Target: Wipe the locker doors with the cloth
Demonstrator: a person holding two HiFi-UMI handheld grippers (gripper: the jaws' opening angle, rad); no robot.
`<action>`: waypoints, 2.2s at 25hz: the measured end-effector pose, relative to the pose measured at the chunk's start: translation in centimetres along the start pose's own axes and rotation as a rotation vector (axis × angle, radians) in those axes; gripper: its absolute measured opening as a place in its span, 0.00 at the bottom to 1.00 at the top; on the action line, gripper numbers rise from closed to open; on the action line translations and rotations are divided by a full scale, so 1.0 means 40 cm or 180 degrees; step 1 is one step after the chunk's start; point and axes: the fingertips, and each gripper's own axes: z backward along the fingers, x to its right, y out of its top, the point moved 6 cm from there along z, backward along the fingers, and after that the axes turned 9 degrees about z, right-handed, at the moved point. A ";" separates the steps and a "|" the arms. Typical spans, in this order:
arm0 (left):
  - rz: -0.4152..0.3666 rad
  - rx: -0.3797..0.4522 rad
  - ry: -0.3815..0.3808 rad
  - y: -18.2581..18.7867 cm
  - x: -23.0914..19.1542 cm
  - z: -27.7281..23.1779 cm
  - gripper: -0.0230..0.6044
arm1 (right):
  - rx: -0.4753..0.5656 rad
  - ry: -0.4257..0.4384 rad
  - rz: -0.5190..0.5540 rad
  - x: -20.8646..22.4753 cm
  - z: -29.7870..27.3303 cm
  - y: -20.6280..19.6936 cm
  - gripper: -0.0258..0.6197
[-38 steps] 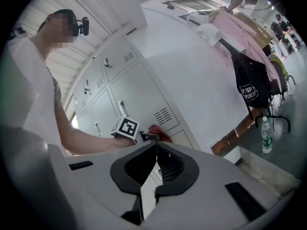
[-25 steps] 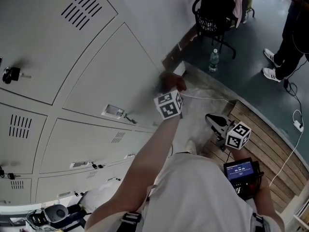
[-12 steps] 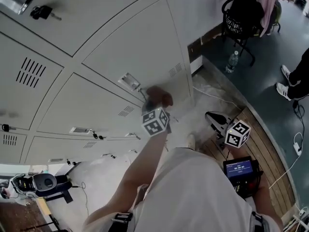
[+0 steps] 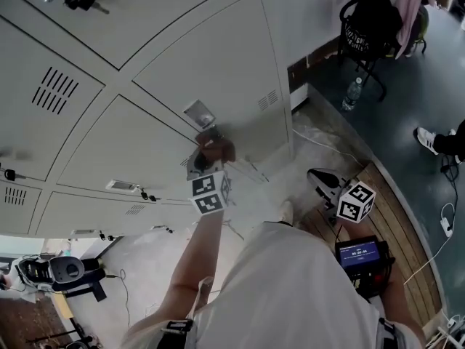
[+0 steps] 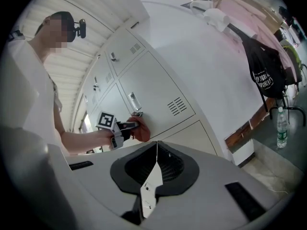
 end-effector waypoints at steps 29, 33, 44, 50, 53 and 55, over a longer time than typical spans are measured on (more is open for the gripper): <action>0.0413 0.0258 -0.0501 0.179 0.457 -0.302 0.15 | 0.0311 -0.0711 -0.0197 0.054 0.187 0.002 0.07; 0.0542 0.0392 -0.0327 0.191 0.336 -0.199 0.15 | 0.0290 -0.0555 -0.0194 0.052 0.167 0.004 0.07; 0.0796 0.0947 0.0250 0.200 0.051 0.072 0.15 | 0.0110 -0.0079 -0.0076 0.012 0.091 0.005 0.07; 0.0267 0.1192 0.0725 0.245 -0.001 0.135 0.15 | 0.0109 -0.0100 -0.0117 0.010 0.098 -0.008 0.07; -0.0292 0.1345 0.0770 0.290 0.070 0.103 0.15 | 0.0131 -0.0137 -0.0152 0.011 0.100 -0.014 0.07; -0.0511 0.1338 0.0669 0.307 0.130 0.063 0.15 | 0.0151 -0.0168 -0.0152 0.011 0.102 -0.012 0.07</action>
